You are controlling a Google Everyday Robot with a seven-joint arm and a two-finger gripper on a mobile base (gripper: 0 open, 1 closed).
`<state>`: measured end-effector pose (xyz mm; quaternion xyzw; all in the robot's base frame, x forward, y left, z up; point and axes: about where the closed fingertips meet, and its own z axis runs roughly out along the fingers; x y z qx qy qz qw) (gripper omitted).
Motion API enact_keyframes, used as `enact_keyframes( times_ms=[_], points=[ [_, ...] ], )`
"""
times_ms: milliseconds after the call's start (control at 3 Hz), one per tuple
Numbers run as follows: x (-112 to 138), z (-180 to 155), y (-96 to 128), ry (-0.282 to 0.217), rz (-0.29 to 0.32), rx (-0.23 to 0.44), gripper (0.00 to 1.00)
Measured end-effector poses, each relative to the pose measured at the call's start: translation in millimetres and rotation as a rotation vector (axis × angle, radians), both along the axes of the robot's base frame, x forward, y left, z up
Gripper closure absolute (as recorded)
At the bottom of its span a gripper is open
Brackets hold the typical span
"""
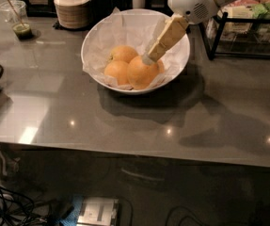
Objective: Pick orange from white bowl
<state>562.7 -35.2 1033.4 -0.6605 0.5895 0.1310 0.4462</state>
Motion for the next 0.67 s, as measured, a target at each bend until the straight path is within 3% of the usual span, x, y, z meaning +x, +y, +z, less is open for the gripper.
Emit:
enact_keyframes(
  times_ms=[333, 667],
  points=[
    [6, -19, 10, 0.058, -0.001, -0.004, 0.13],
    [11, -33, 16, 0.09, -0.015, 0.028, 0.17]
  ],
)
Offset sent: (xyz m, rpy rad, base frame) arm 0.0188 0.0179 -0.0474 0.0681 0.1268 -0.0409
